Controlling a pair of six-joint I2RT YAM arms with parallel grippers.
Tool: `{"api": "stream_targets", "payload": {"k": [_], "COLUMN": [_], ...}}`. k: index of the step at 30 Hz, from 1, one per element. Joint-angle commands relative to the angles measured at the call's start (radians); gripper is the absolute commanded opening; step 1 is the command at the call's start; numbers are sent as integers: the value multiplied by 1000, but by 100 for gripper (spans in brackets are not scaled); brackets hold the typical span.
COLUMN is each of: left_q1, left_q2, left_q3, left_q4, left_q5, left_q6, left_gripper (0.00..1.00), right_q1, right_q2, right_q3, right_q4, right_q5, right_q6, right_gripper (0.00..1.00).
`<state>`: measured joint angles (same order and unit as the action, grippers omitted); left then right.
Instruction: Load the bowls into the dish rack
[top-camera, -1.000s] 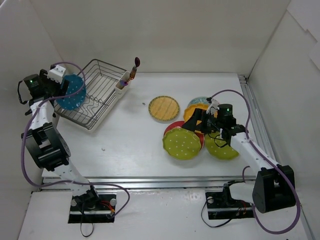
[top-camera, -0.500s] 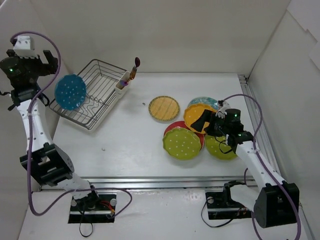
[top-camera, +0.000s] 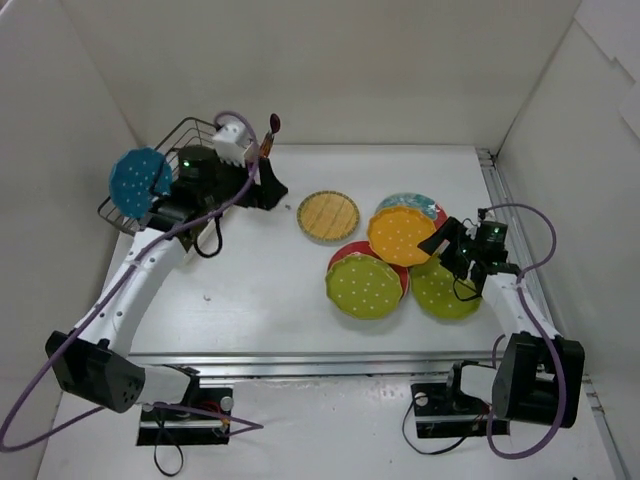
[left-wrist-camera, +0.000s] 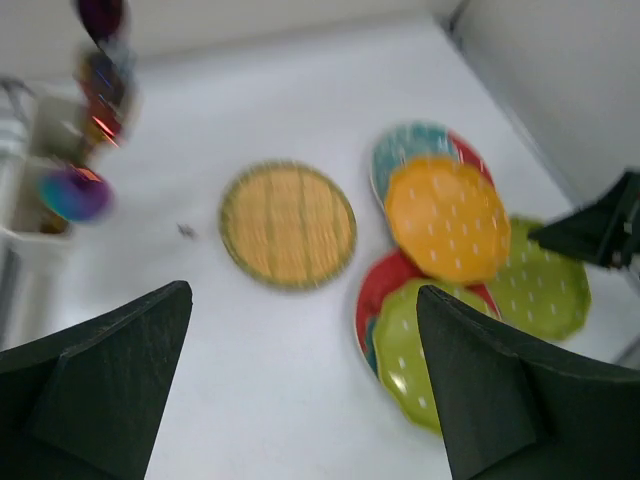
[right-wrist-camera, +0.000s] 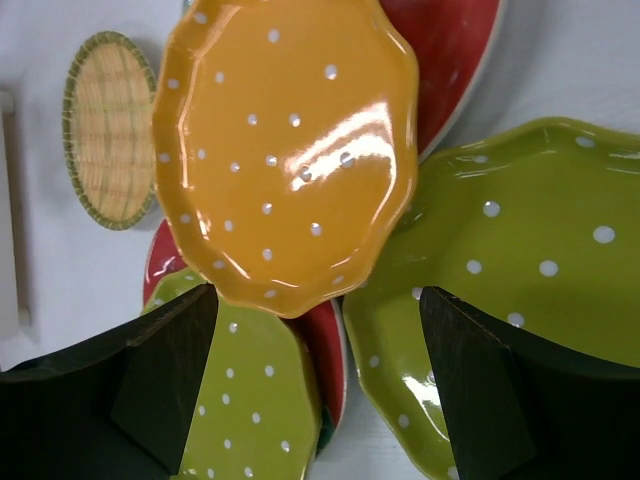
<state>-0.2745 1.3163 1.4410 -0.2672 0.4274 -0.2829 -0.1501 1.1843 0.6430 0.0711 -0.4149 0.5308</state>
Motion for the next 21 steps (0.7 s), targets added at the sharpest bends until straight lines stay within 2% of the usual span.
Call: {"api": "stream_targets", "payload": {"k": [1,7,10,12,15,21], "left_q1": [-95,-141,-141,-141,-141,-141], "left_q2": [-5,-103,-179,-227,-253,-238], "left_q3": [-52,-172,-235,-275,-312,-314], "left_q4": [-124,-171,-176,-173,-168,-170], "left_q5": [-88,-45,-64,-101,-128,-95], "left_q6": [-25,-10,17,31,51,67], "left_gripper": [91,92,93,93,94,94], "right_q1": [-11,-12,-11,-12,-12,-11], "right_q2": [41,126,167,201,242,248], "right_q3": [-34,-22,-3,15,35,43], "right_q4": [97,122,139,142,144,144], "right_q5": [-9,-2,-1,4,8,22], "right_q6": [18,8,14,17,23,31], "right_gripper": [79,67,52,49,43,30]}}
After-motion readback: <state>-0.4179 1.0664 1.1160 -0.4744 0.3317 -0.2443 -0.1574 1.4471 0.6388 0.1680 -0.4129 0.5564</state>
